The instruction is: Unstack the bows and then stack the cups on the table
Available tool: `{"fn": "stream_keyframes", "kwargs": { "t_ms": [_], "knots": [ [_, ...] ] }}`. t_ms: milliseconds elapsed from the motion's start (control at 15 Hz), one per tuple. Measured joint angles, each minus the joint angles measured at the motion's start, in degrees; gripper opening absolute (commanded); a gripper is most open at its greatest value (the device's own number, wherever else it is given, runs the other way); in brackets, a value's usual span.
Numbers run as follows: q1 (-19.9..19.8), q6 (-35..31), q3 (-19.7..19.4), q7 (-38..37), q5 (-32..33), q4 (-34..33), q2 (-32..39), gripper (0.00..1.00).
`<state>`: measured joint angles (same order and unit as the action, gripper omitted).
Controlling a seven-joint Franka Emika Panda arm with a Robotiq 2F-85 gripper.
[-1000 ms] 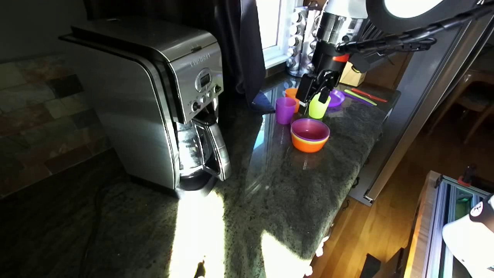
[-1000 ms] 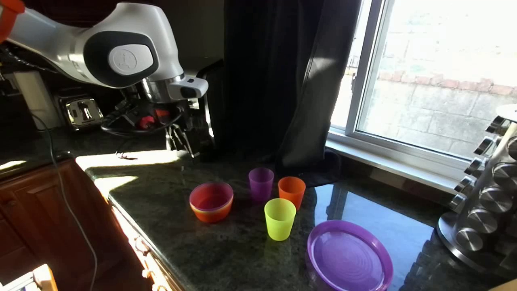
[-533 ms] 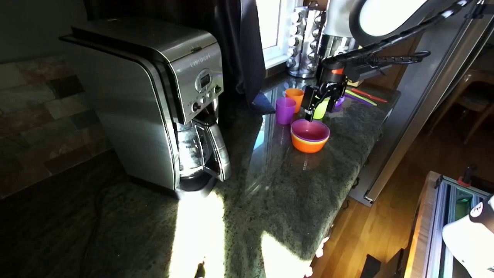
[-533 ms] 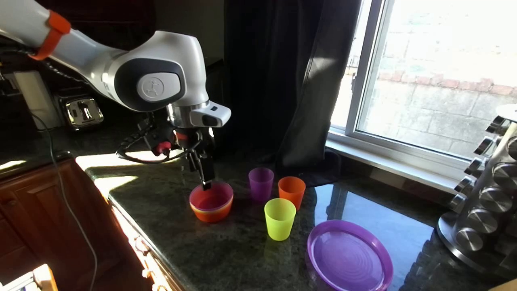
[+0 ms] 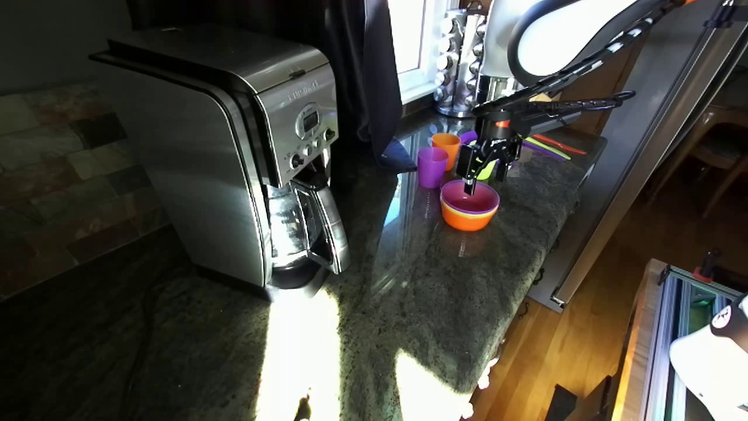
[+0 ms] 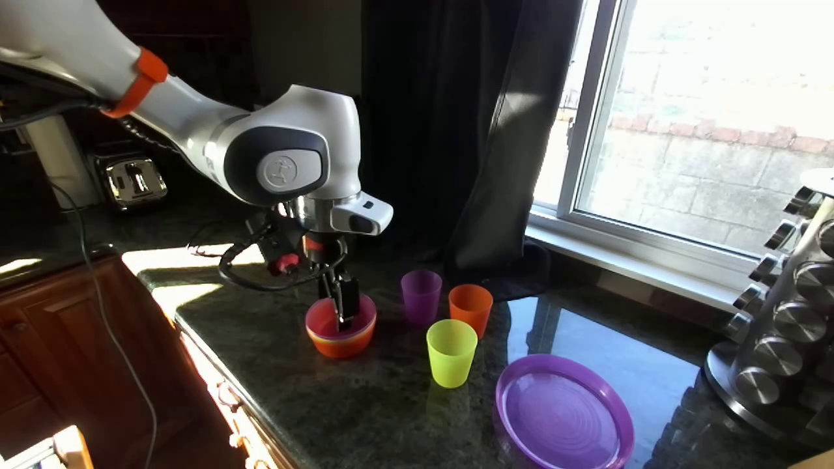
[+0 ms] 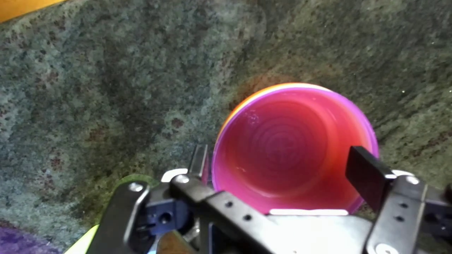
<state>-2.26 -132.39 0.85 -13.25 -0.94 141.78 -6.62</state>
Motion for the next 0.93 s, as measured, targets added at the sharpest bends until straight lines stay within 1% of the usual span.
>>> {"fn": "stream_keyframes", "kwargs": {
  "t_ms": [733, 867, 933],
  "knots": [
    [0.0, 0.0, -1.3, 0.7, 0.0, -2.0, 4.2, 1.00],
    [0.0, 0.0, -1.5, 0.7, 0.0, -2.3, 4.7, 0.92],
    [0.0, 0.0, -1.5, 0.7, 0.0, -2.4, 4.9, 0.86]
  ]
}}
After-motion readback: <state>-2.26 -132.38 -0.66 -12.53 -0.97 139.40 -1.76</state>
